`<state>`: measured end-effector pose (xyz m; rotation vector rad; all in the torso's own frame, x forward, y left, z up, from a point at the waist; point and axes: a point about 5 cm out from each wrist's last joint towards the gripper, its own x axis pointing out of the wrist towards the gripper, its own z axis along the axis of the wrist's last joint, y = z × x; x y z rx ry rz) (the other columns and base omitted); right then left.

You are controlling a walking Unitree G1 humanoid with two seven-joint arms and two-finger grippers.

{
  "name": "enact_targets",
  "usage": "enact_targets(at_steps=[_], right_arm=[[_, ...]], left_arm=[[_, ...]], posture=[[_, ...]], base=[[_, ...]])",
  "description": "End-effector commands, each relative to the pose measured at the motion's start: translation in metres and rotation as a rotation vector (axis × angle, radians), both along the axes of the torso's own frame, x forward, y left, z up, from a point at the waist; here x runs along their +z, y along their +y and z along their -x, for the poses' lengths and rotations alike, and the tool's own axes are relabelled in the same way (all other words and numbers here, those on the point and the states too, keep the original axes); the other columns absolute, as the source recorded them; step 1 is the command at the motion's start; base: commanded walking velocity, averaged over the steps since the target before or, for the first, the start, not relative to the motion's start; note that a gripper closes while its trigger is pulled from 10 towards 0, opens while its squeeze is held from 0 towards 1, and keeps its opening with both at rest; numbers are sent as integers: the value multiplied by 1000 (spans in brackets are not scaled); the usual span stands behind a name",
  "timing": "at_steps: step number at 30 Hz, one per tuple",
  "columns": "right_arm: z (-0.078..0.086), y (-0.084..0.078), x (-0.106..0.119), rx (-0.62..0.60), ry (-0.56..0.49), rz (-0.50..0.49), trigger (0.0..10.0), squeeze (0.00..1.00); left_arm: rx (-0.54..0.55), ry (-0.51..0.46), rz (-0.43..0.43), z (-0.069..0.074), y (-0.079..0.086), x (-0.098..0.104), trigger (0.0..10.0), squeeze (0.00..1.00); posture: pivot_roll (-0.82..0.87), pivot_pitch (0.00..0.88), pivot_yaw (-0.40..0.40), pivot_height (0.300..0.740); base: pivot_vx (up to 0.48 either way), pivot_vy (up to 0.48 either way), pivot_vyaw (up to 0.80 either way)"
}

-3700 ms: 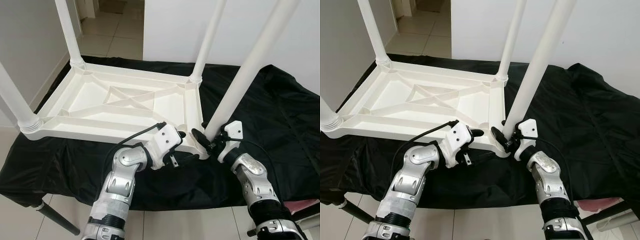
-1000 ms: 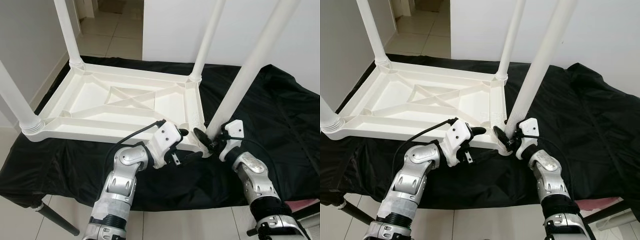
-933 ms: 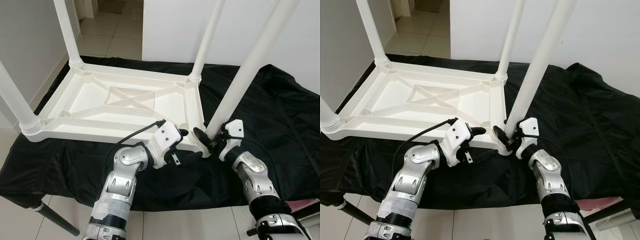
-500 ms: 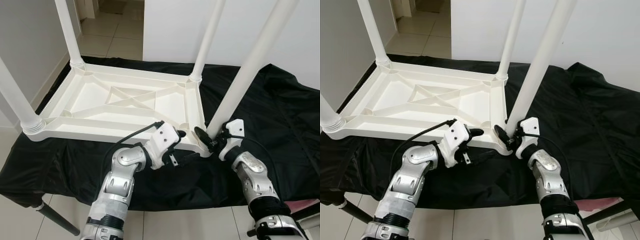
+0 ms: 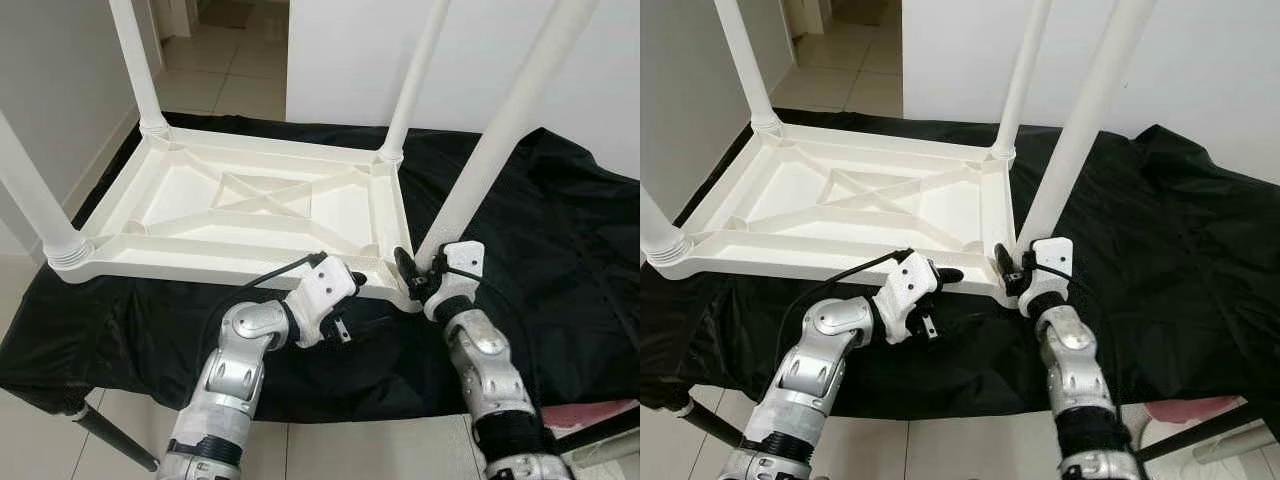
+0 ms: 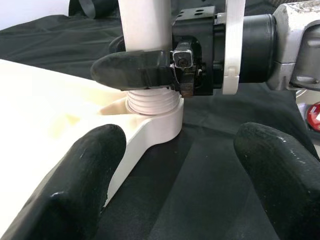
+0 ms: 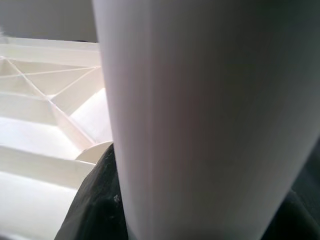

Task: Building children table

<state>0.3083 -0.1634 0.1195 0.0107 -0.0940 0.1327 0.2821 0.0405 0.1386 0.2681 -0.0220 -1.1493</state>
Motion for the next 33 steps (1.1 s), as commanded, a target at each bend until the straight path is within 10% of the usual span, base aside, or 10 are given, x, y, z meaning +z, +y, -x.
enact_targets(at_steps=[1, 18, 19, 28, 29, 30, 33], right_arm=[[7, -1, -15, -57, 72, -5, 10000, 0], [26, 20, -5, -280, 45, -131, 10000, 12], [27, 20, -4, -270, 40, -138, 10000, 1000], [30, 17, 5, -145, -22, -101, 10000, 1000], [31, 16, 7, -121, -34, -87, 10000, 169], [31, 12, 10, -68, -53, -68, 10000, 0], [31, 7, 13, 37, -67, -50, 10000, 0]], left_arm=[[196, -1, 41, -2, -3, -8, 10000, 0], [264, -41, 32, -6, 8, -3, 10000, 0], [261, -43, 30, -6, 8, -3, 10000, 0], [251, -42, 37, -5, 5, -2, 10000, 0], [250, -42, 37, -5, 5, -2, 10000, 0], [248, -42, 38, -5, 5, -2, 10000, 0], [246, -40, 39, -5, 4, -2, 10000, 0]], posture=[[-33, 0, -71, 740], [-30, 0, -75, 740], [-31, 0, -75, 740], [-33, 0, -76, 740], [-33, 0, -76, 740], [-36, 0, -74, 740], [-37, 0, -72, 740]], base=[[0, 0, 0], [0, 0, 0], [0, 0, 0], [0, 0, 0], [0, 0, 0], [0, 0, 0], [0, 0, 0]])
